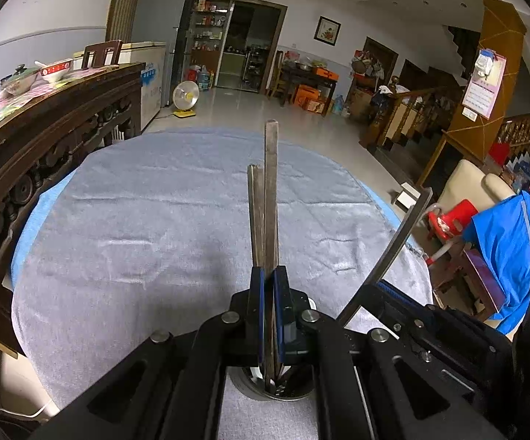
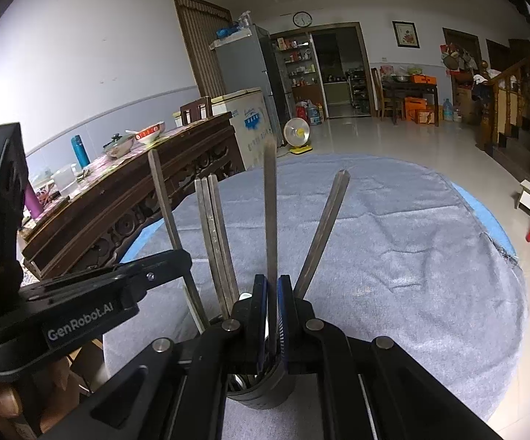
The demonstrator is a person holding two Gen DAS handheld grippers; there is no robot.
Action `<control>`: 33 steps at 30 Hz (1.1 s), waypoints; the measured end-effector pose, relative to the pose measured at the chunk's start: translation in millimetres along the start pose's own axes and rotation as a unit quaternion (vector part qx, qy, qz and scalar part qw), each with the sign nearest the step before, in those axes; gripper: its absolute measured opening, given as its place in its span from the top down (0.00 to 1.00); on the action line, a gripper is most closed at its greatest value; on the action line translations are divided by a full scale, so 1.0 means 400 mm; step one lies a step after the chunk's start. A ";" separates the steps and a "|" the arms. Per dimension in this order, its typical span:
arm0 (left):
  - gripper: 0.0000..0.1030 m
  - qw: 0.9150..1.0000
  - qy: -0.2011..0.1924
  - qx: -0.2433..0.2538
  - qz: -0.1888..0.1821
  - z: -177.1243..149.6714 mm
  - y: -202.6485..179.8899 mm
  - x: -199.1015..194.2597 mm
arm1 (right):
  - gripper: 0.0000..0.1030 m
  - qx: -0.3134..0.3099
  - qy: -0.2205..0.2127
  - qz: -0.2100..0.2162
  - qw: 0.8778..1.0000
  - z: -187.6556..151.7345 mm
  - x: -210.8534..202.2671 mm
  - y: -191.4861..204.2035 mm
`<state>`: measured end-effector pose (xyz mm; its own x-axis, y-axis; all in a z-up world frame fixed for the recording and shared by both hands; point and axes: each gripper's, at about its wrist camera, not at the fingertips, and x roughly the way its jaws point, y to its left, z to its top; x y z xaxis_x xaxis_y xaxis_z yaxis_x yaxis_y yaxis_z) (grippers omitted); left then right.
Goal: Organize utensils
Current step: 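Lower both sticks upright into the black cup, then open both grippers to release the sticks and pull back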
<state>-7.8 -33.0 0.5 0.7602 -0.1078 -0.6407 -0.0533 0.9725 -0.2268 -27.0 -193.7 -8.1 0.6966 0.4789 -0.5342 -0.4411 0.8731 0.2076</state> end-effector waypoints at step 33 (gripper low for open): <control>0.23 0.990 0.028 0.009 0.136 -0.071 0.076 -0.041 | 0.01 -0.007 0.069 -0.023 0.997 -0.097 -0.095 -0.054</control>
<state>-40.1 -7.3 -16.7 0.6820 0.1484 -0.7161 -0.2394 0.9705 -0.0268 -66.0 -234.3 -24.2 0.6320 0.4205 -0.6509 -0.4194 0.8919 0.1690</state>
